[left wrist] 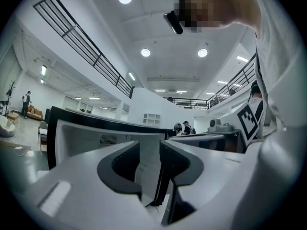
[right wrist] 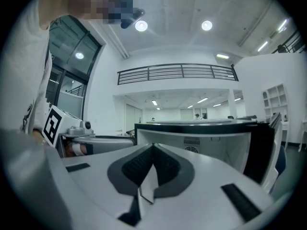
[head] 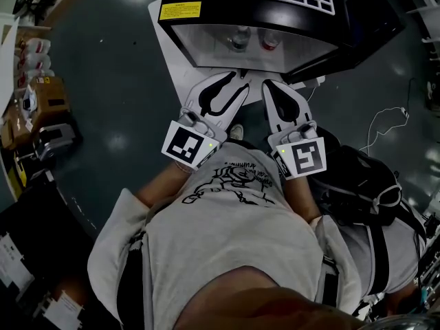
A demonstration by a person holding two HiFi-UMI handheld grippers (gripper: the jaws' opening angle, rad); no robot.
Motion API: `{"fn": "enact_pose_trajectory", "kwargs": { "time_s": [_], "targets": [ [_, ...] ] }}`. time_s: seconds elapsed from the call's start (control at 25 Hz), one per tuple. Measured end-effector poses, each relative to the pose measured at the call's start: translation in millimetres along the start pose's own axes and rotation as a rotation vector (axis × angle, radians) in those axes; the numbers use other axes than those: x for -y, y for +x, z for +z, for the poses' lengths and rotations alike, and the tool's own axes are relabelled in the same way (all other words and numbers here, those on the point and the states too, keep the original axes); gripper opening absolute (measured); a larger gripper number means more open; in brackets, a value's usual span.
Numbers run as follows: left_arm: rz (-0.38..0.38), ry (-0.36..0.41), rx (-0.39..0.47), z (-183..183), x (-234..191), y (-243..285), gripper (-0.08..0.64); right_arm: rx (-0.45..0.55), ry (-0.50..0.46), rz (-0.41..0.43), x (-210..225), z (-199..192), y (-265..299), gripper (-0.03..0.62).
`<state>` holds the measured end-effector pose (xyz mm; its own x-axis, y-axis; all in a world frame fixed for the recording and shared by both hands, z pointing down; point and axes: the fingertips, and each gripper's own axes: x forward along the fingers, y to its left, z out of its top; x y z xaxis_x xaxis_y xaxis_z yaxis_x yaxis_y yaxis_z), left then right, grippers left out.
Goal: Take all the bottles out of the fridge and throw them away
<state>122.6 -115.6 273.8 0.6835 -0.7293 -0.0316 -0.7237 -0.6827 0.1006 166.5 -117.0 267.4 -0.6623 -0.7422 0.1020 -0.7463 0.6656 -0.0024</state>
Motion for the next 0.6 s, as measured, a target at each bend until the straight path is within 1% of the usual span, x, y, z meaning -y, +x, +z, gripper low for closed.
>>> {"fn": "enact_pose_trajectory", "kwargs": {
  "time_s": [0.2, 0.6],
  "targets": [
    [0.02, -0.02, -0.024, -19.5, -14.0, 4.5, 0.132, -0.005, -0.013, -0.011, 1.4, -11.7, 7.5, 0.009],
    [0.017, 0.017, -0.049, -38.3, -28.4, 18.4, 0.164, -0.003, -0.02, -0.038, 11.0, -33.7, 21.2, 0.009]
  ]
}}
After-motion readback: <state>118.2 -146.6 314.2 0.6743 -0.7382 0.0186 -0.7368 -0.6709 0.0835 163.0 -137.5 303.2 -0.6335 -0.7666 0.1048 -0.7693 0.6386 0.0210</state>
